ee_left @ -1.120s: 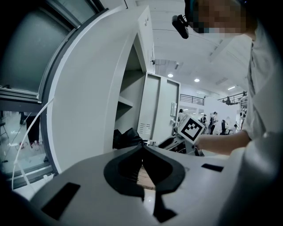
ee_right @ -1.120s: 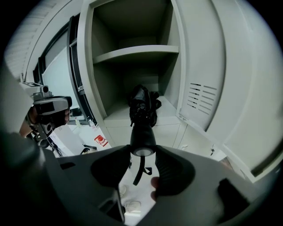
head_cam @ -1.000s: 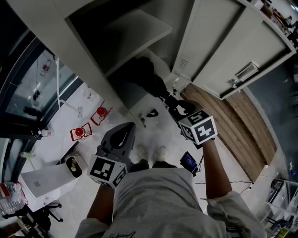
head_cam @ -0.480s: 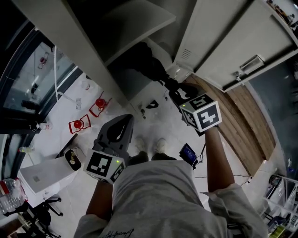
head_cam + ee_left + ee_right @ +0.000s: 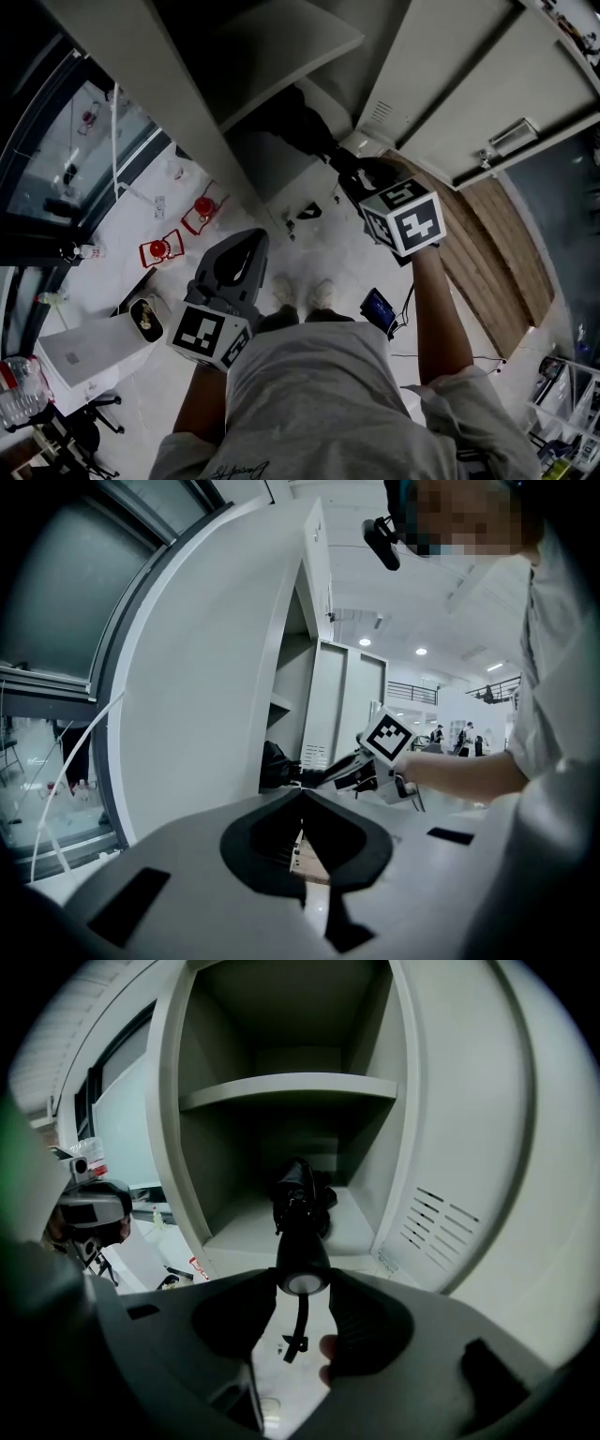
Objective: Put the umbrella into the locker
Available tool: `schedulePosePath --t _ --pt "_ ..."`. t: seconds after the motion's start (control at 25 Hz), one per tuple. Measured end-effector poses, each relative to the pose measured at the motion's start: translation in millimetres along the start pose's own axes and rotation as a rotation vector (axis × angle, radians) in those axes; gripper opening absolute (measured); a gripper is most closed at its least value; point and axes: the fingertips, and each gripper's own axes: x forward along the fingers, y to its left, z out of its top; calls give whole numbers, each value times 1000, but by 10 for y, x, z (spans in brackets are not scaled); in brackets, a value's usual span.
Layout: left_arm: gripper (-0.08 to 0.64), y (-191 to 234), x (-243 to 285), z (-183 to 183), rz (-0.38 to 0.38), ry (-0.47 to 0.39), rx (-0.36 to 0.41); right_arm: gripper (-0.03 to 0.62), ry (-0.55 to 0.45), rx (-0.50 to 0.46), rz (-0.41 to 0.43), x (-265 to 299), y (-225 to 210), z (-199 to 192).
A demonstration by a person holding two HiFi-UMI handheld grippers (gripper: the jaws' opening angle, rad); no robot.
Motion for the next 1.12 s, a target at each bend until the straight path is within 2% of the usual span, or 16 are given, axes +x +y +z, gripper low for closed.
schedulePosePath --t 1.12 --pt "15 305 -120 40 81 5 -4 189 34 -35 29 616 -83 360"
